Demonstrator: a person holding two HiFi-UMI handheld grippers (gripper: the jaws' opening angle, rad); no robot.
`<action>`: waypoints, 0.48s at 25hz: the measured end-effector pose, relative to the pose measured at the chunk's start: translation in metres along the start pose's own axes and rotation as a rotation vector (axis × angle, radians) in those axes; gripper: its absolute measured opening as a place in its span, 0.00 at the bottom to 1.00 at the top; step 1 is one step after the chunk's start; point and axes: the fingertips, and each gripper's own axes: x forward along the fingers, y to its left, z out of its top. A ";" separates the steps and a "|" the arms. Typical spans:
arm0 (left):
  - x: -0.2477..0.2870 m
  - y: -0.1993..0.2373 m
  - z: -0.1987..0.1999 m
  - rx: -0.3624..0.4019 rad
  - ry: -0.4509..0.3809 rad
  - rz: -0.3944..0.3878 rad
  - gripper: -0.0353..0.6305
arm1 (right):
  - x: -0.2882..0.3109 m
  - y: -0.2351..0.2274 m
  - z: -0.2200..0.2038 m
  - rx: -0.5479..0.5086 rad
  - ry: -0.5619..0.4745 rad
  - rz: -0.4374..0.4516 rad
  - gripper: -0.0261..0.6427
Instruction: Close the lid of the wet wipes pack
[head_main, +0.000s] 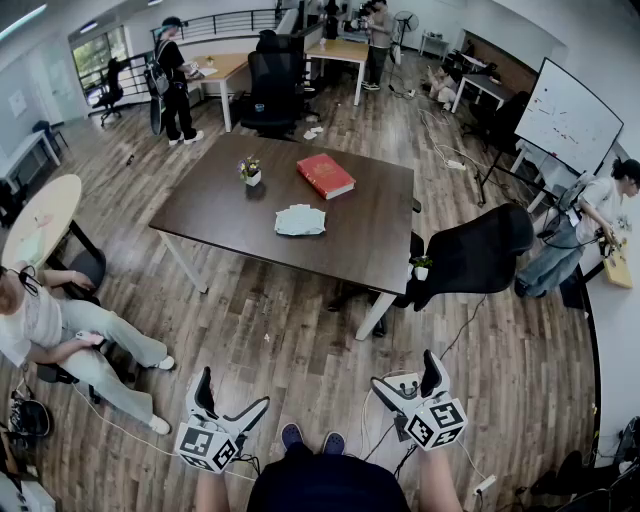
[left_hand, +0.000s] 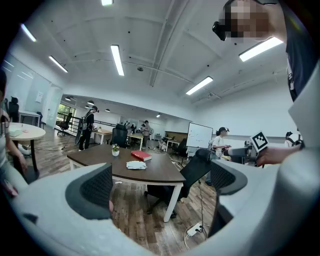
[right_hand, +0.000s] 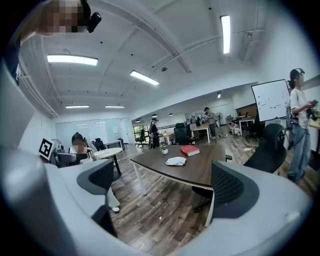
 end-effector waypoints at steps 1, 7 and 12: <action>-0.001 0.000 0.000 0.001 0.001 -0.001 0.95 | 0.000 0.002 -0.001 0.003 0.000 0.003 0.94; -0.007 0.009 0.004 0.002 -0.006 -0.003 0.95 | 0.007 0.011 -0.003 0.003 0.012 0.008 0.94; -0.009 0.024 0.010 0.015 -0.007 -0.004 0.95 | 0.017 0.009 -0.004 0.008 0.011 -0.020 0.94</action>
